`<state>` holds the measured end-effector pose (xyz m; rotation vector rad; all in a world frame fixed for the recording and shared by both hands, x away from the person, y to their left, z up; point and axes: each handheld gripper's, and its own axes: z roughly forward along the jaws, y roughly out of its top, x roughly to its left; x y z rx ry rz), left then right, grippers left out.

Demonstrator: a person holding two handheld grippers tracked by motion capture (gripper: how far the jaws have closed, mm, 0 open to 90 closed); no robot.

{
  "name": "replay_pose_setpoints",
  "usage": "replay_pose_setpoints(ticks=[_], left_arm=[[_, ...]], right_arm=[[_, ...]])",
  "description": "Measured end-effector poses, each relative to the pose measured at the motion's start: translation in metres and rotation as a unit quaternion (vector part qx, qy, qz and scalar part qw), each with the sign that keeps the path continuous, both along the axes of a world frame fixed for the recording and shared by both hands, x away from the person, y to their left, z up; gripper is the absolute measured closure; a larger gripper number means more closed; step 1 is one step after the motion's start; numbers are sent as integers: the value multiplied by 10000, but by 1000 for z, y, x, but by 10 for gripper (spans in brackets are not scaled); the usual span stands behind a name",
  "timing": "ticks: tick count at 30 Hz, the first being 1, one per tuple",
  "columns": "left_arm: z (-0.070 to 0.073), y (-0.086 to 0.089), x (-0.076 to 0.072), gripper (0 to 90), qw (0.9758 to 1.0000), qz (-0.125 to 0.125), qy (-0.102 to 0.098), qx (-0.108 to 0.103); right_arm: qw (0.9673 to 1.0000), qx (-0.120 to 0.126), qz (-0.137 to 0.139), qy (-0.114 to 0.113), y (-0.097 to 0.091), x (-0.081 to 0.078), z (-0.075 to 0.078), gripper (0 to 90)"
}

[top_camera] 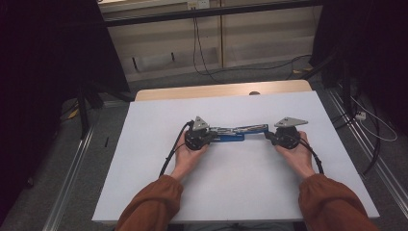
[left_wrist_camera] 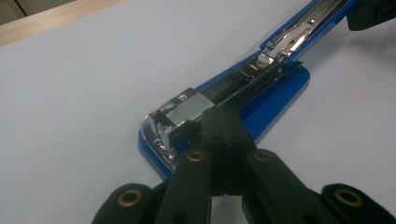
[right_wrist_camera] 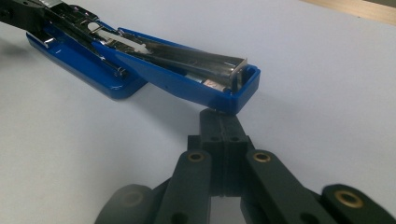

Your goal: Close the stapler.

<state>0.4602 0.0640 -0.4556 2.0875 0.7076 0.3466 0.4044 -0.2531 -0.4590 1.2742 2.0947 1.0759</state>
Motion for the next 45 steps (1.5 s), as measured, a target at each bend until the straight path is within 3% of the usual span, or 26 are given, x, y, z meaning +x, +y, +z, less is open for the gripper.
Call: replay_pose_setpoints(ticks=[16, 28, 37, 45], left_arm=[[0, 1, 0, 900, 10000, 13, -38, 14], [-1, 0, -1, 900, 10000, 30, -22, -41], [-2, 0, -3, 900, 9999, -7, 5, -117], [3, 3, -5, 842, 9996, -44, 159, -240]], right_arm=[[9995, 221, -84, -198, -3, 0, 3, 900], [9984, 382, 94, -405, 0, -2, 5, 897], [9980, 490, 107, -395, -2, -2, 5, 817], [9968, 625, 153, -477, -1, -4, 8, 766]])
